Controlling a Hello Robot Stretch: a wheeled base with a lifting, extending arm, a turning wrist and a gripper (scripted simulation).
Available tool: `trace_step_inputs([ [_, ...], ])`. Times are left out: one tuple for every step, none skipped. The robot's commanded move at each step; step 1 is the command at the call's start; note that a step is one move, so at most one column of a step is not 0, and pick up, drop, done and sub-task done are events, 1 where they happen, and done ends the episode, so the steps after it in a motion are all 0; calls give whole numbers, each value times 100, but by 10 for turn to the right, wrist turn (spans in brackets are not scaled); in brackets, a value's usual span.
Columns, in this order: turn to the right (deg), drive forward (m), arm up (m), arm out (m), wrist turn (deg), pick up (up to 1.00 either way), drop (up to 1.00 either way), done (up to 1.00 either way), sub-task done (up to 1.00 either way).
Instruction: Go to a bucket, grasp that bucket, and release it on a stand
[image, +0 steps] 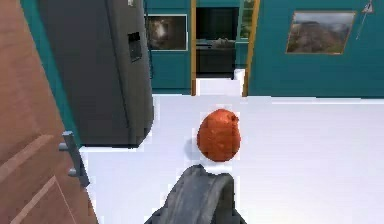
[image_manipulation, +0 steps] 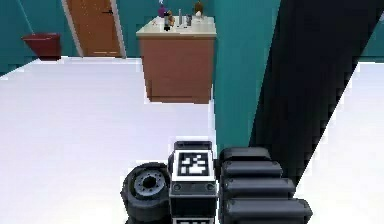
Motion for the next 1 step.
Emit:
trace_step_inputs([
  [300,0,0,0,0,0,0,0,0],
])
